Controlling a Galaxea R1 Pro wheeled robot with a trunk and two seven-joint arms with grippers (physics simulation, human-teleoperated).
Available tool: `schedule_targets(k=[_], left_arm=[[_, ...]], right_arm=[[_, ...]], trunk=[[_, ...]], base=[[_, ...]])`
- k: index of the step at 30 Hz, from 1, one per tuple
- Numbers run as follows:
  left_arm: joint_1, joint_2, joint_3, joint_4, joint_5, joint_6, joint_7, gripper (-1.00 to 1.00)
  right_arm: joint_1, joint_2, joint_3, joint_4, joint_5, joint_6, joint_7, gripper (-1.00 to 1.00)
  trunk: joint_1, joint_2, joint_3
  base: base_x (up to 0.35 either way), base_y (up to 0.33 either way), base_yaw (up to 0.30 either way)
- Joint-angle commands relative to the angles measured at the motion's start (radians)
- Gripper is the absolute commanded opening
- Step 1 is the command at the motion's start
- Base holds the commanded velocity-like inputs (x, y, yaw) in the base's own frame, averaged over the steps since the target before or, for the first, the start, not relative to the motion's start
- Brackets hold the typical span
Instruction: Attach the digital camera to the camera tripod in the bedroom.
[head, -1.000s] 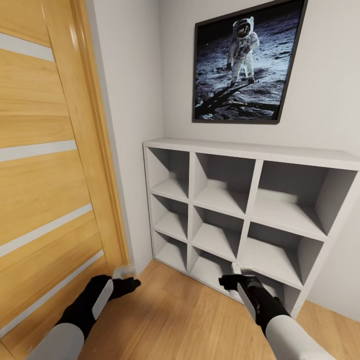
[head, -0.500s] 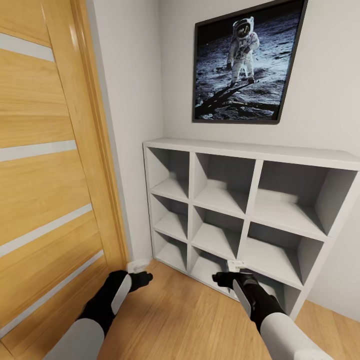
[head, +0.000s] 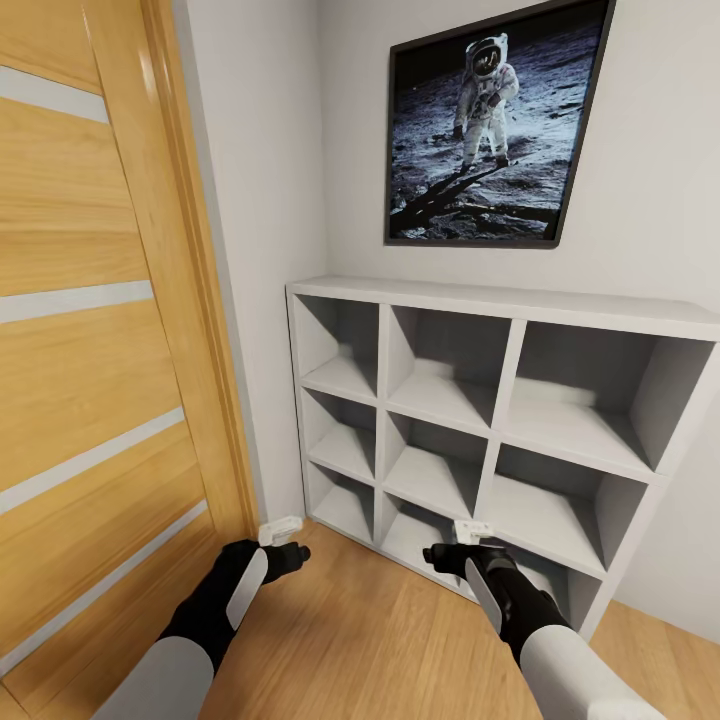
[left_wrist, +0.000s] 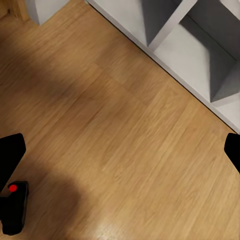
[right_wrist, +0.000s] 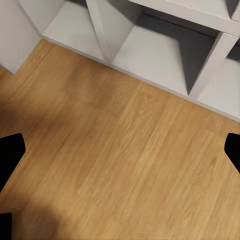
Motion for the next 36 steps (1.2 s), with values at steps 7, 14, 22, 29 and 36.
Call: schedule_targets(k=[7, 14, 22, 29, 36], left_arm=[[0.0, 0.0, 0.002, -0.002, 0.011, 0.004, 0.007, 1.0], [0.0, 0.001, 0.002, -0.003, 0.011, 0.004, 0.007, 1.0], [0.0, 0.002, -0.002, -0.005, 0.008, 0.004, 0.009, 1.0], [0.0, 0.005, -0.003, -0.005, 0.009, 0.004, 0.007, 1.0], [0.0, 0.013, 0.005, -0.002, 0.009, 0.005, 0.005, 1.0]], right_arm=[[0.0, 0.0, 0.0, -0.002, -0.006, 0.004, 0.0, 1.0], [0.0, 0.0, 0.001, -0.002, -0.006, 0.003, 0.0, 1.0], [0.0, 0.001, 0.001, -0.002, -0.006, 0.003, 0.0, 1.0], [0.0, 0.002, 0.001, -0.002, -0.006, 0.003, 0.0, 1.0], [0.0, 0.001, 0.0, -0.002, -0.006, 0.002, -0.003, 1.0]], trunk=[[0.019, -0.036, -0.017], [0.046, -0.085, -0.039], [0.077, -0.141, -0.064], [0.103, -0.19, -0.086], [0.13, -0.239, -0.108]], base=[[0.0, 0.0, 0.0], [0.0, 0.0, 0.0], [0.0, 0.0, 0.0], [0.0, 0.0, 0.0], [0.0, 0.0, 0.0]])
